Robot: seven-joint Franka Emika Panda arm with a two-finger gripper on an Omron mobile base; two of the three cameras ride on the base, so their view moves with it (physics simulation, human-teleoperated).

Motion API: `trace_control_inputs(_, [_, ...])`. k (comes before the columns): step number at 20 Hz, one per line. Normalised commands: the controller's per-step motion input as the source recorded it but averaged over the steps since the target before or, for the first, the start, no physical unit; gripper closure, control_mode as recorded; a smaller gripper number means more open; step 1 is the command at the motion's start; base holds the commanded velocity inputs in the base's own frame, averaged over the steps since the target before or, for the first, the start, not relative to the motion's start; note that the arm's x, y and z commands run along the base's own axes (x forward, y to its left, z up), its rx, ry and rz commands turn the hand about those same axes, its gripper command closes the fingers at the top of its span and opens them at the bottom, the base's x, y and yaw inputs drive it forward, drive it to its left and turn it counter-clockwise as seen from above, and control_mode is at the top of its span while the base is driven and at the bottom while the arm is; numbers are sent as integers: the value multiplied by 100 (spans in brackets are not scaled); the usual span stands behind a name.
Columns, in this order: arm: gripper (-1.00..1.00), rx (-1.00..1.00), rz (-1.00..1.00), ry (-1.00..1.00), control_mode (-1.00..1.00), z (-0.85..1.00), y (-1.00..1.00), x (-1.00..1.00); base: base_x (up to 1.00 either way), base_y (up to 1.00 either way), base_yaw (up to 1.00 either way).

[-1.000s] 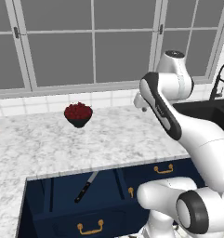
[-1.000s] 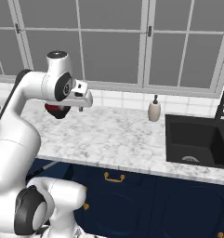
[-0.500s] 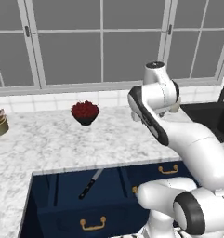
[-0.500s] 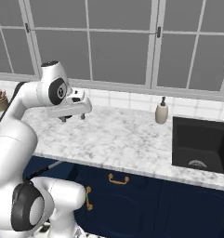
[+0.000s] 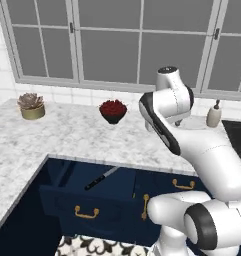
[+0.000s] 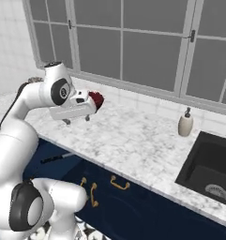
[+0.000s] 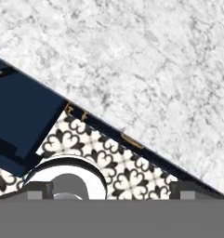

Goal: Pick up the knife from the drawer and place it on the cutting board. Then place the meat from the plate to the cutting board.

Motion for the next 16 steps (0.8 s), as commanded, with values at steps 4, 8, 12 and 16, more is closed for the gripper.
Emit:
trace_control_inputs(4, [-100,0,0,0,100,0,0,0,-6,-56,63])
trace_control_inputs(8, [-100,0,0,0,100,0,0,0,0,-55,58])
trace_control_inputs(12, [-100,0,0,0,100,0,0,0,18,-52,43])
trace_control_inputs(16, [-100,0,0,0,100,0,0,0,25,-55,31])
